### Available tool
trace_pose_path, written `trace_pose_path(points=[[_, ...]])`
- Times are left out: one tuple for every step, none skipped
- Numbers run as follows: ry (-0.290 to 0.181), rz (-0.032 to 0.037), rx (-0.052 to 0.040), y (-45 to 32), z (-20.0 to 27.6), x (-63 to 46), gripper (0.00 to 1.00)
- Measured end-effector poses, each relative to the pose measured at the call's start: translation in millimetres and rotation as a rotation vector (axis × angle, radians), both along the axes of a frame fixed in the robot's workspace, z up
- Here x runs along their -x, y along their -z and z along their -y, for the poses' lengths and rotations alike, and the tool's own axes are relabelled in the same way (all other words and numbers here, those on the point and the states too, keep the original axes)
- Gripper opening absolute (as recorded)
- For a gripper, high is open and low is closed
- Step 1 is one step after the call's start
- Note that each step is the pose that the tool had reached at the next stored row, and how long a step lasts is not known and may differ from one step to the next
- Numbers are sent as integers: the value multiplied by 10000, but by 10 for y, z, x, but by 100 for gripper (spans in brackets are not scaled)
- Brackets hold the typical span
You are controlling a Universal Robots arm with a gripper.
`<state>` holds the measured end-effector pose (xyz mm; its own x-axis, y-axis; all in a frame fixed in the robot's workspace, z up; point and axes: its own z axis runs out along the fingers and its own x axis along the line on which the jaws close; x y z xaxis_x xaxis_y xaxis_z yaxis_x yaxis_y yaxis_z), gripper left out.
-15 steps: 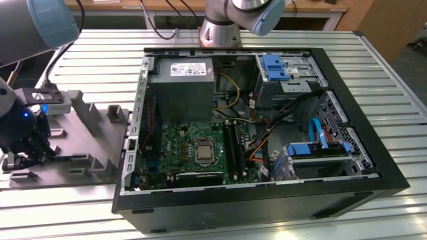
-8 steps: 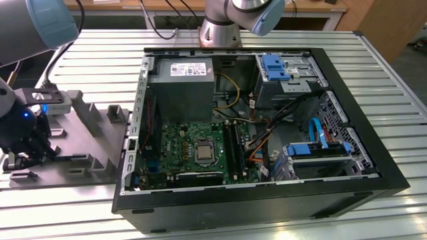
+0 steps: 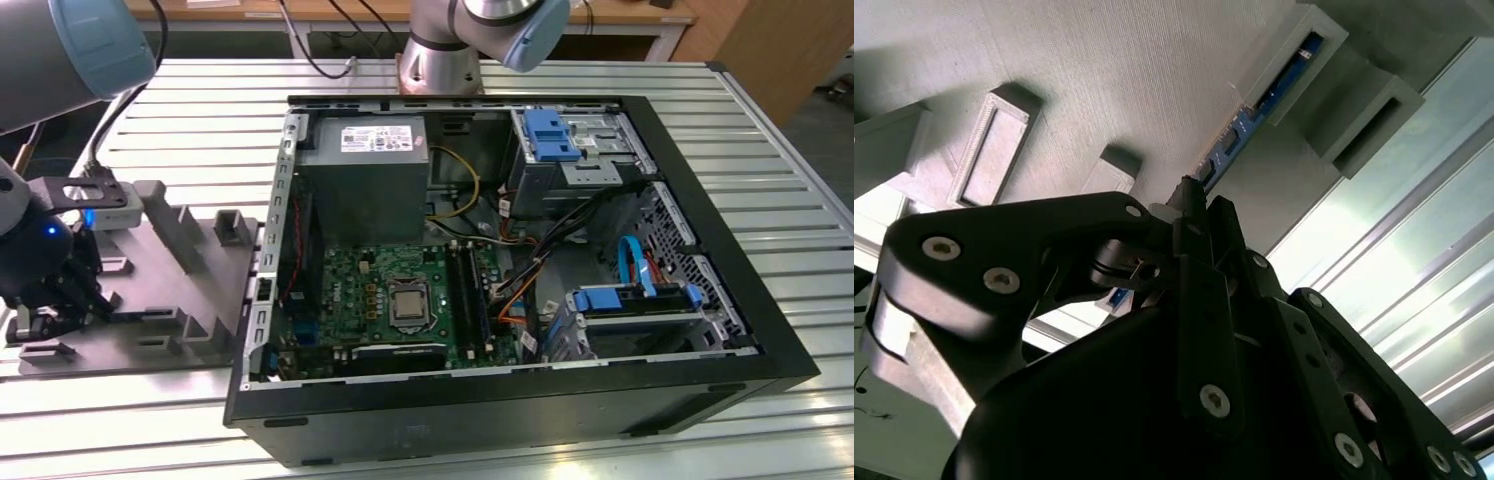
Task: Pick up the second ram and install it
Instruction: 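Pick up the second ram and move it above second insertion slot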
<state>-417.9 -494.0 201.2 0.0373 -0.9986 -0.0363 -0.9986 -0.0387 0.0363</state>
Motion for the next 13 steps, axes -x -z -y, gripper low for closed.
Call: trace_pose_path(points=[[0,-1,1,0,0,0,21],[0,-1,1,1,0,0,21],[0,-1,1,1,0,0,21],[0,-1,1,1,0,0,21],[0,-1,1,1,0,0,21],[0,-1,1,2,0,0,21],[1,0,1,2,0,0,21],[0,-1,1,2,0,0,21],[0,-1,1,3,0,0,21],[1,0,0,3,0,0,21],[0,0,0,3,0,0,20],[0,-1,1,3,0,0,20],[0,-1,1,3,0,0,13]])
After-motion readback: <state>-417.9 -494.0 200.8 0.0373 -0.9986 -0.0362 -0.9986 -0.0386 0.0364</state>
